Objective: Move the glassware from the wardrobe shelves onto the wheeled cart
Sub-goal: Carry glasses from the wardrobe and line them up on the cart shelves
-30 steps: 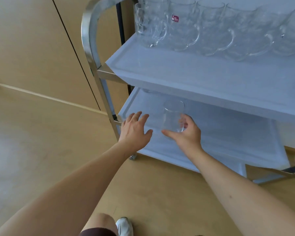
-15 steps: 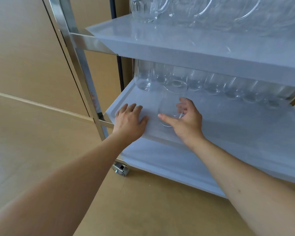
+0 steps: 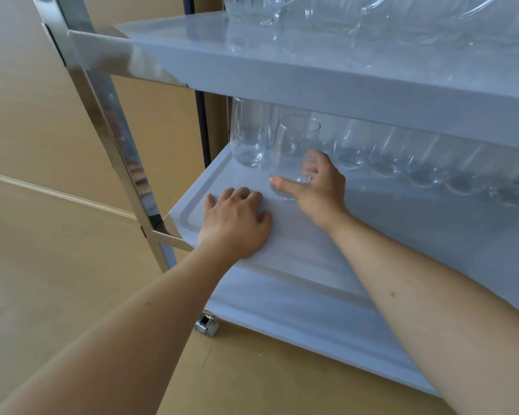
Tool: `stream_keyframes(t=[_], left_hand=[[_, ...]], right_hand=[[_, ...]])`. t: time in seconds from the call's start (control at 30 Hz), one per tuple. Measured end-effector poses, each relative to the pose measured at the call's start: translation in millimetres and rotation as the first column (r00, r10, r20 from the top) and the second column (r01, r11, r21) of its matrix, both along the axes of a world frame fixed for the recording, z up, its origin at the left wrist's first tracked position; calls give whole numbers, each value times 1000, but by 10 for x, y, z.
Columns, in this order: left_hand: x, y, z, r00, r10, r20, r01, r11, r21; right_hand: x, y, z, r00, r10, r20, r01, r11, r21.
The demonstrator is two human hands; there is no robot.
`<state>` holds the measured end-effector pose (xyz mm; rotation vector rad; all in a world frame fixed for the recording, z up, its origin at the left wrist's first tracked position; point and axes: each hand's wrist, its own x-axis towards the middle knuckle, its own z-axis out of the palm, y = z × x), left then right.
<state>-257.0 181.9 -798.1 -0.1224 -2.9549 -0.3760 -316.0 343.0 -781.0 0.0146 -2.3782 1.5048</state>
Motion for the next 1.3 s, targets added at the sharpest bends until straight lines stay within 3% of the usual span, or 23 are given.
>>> stream_keyframes(t=[0.6,0.97,1.3], left_hand=[[11,7,-18,998,-12,-68,14,1000,25],[15,7,-6,998,-12,-61,14,999,38],[22,9,23,999,-13,-36,16,998,65]], right_hand=[[-707,-191,64,996,-92,-6,92,991,94],[-722,-231,106,994,-99,34,94,988,123],[-470,-176,161,993,-91,77,68,961,268]])
